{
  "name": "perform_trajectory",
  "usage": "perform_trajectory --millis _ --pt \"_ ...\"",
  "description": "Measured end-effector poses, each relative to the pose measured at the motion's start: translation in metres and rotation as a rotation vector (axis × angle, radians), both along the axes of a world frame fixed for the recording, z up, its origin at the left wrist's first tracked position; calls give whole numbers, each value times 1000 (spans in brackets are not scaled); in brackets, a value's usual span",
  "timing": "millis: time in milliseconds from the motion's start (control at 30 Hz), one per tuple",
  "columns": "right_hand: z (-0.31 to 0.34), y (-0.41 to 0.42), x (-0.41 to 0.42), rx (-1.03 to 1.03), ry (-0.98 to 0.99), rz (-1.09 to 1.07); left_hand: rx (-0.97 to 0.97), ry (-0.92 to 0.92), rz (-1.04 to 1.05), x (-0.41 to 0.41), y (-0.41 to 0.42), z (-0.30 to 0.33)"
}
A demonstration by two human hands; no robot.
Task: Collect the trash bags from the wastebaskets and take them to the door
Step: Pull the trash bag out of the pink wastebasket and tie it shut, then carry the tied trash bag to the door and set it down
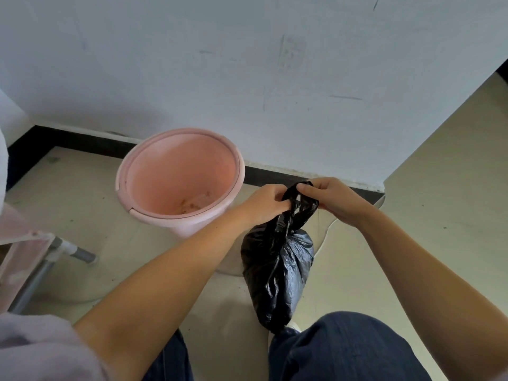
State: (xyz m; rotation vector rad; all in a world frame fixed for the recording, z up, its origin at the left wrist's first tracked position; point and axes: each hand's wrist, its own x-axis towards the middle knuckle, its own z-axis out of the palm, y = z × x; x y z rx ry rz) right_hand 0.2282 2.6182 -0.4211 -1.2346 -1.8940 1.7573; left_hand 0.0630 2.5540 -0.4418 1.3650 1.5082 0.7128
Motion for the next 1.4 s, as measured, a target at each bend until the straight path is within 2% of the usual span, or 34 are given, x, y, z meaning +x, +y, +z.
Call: perform_trajectory --millis 233,433,533,667,733,833,967,1167,1400 --pt "1 -13 -7 181 -220 185 25 61 180 -1 3 2" --pt "-19 -22 -22 142 -100 -62 54 20 149 -7 6 9" --pt "-22 -9 -18 179 -195 -52 87 145 140 -19 7 5" --pt "-14 10 -1 481 -477 -14 83 379 59 -26 1 5" --pt "8 6 5 511 -579 6 47 463 12 -21 -4 27" --pt "34 -3 6 568 -646 24 92 551 9 -12 -10 54" --pt "130 -7 10 607 -633 67 212 660 -30 -12 -11 150" --pt "290 -25 11 623 -563 102 248 702 -112 -10 -27 315" --pt "466 -56 -1 718 -445 173 287 726 -2 -23 -67 488"
